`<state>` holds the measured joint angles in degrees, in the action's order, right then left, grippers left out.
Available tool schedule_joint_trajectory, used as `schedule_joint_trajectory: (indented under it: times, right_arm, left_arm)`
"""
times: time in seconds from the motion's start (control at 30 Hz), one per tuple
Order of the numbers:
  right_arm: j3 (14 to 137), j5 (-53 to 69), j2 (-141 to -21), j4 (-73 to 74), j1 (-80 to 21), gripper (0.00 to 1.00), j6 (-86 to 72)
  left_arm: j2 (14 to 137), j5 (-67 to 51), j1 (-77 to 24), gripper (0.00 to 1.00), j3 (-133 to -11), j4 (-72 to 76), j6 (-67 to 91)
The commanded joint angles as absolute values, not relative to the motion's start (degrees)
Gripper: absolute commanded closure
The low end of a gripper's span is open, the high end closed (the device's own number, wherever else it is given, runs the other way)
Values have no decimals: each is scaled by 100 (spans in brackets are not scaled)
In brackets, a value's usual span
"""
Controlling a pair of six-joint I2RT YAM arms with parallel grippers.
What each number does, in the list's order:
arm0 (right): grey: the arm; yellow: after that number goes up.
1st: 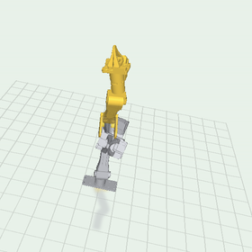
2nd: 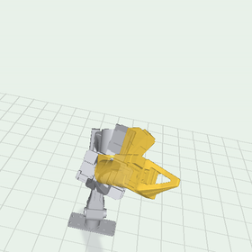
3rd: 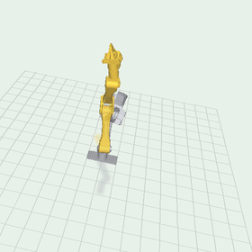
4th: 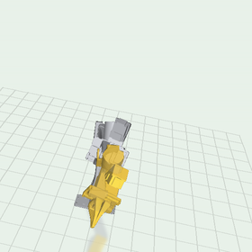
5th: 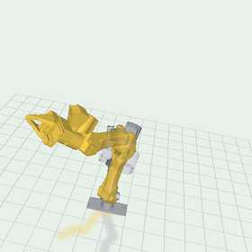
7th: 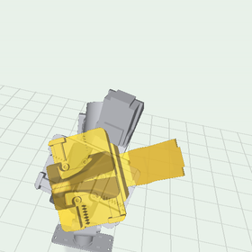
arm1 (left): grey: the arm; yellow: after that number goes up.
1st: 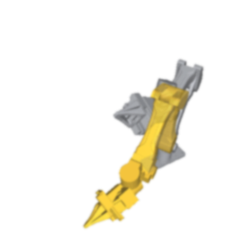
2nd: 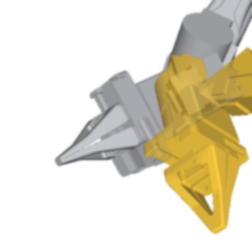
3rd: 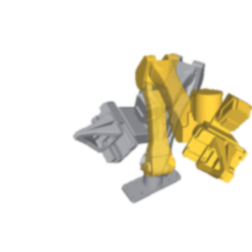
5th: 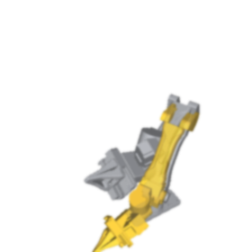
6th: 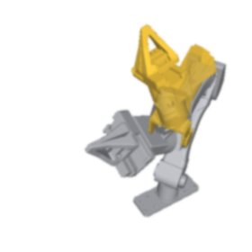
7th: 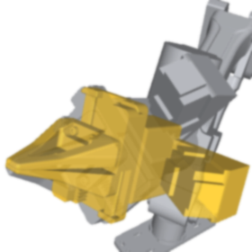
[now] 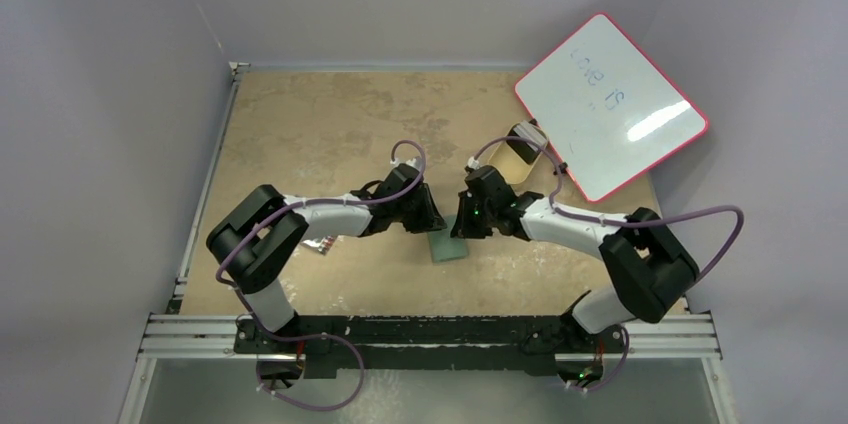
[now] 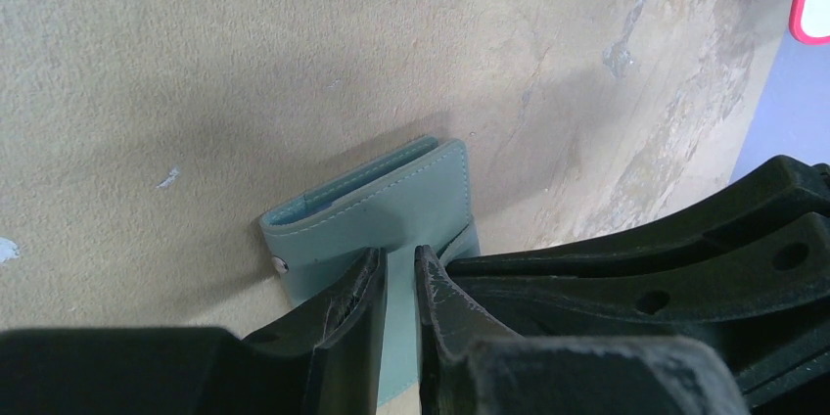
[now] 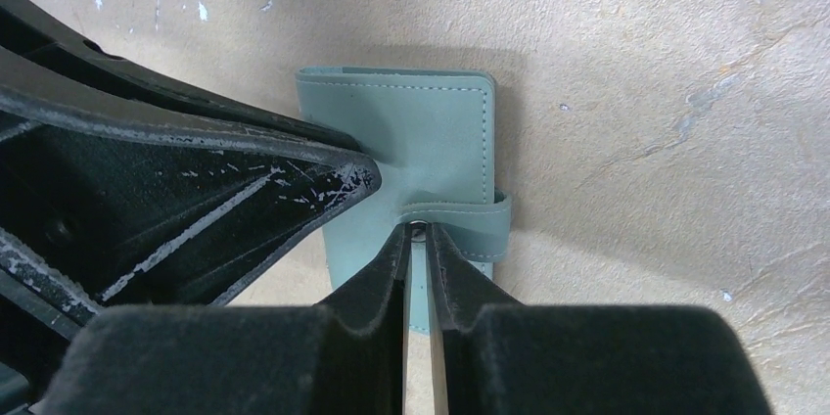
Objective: Put the credit cards into the card holder
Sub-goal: Close the card holder at the center of the board.
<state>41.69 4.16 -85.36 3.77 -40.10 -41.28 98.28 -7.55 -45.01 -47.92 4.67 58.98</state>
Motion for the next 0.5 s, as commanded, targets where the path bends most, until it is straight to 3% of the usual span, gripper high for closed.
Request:
schedule_joint_trajectory:
  times: [0.0, 0.47]
  right_arm:
    - [4251, -183, -9130, 759, -4025, 89, -3917]
    - [4988, -727, -10145, 1710, -4508, 89, -4030]
  left_arm:
    - [9917, -645, -4537, 83, -4606, 440, 5849]
    - [9637, -700, -4535, 84, -4437, 641, 5858]
